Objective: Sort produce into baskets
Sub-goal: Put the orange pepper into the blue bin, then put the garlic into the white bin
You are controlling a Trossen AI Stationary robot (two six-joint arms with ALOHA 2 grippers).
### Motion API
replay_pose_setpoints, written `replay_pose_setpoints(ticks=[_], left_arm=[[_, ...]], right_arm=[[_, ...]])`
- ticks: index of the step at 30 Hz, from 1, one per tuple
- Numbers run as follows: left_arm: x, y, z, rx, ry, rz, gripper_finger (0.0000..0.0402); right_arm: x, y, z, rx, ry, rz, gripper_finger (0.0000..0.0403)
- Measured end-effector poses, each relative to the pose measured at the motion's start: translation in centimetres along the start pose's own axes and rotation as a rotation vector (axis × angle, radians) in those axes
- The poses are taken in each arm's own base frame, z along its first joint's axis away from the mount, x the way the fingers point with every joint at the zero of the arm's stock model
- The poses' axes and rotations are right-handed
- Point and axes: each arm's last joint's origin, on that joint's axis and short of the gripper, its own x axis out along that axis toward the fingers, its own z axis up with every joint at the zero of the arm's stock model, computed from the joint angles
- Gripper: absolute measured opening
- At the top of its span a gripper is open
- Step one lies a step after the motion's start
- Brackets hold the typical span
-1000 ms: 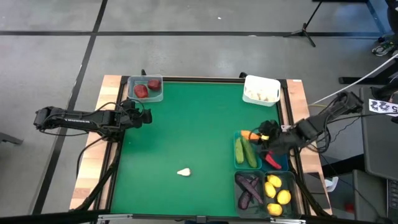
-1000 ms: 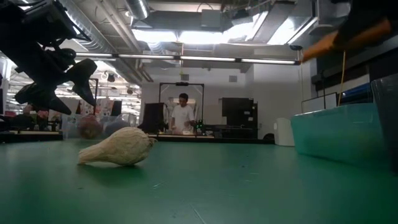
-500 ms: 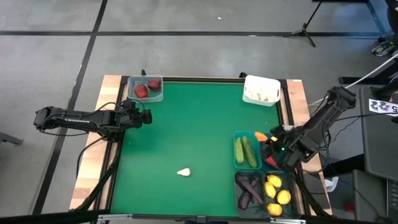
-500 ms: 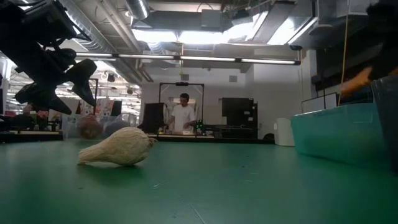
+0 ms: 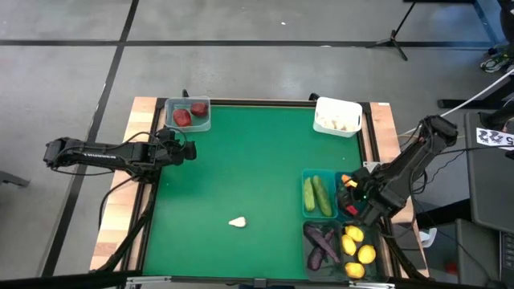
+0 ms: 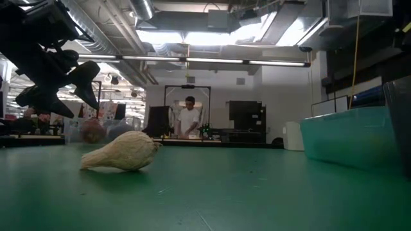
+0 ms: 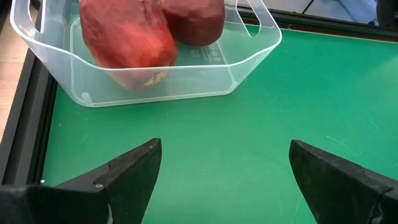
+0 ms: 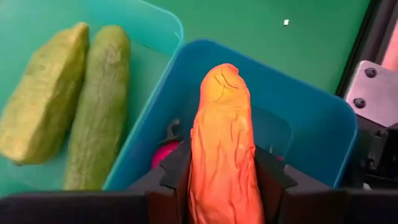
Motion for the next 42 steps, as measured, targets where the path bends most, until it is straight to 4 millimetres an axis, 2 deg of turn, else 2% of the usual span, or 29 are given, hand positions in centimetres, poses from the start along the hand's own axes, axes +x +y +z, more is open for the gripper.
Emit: replay_pose_setpoints(ticks=[16, 23, 26, 35, 42], left_arm=[[0.0, 0.0, 0.0, -0.001, 0.0, 0.0, 0.0345], [0.0, 0.0, 0.0, -0.003, 0.0, 0.0, 0.0345], [0.0, 0.0, 0.0, -0.002, 0.0, 0.0, 0.0345], [0.0, 0.0, 0.0, -0.002, -0.001, 0.0, 0.0345], [0.0, 0.0, 0.0, -0.002, 0.0, 0.0, 0.0345]], right_arm=[[2.5, 1.7, -2.3, -0.051, -0.049, -0.185, 0.0113], [2.7, 2.2, -2.7, -0.106, -0.028, -0.158, 0.0114], [2.7, 2.3, -2.7, -0.12, -0.024, -0.152, 0.0127], [2.7, 2.3, -2.7, -0.122, -0.024, -0.152, 0.0204], [2.7, 2.2, -2.7, -0.153, -0.024, -0.156, 0.0205]])
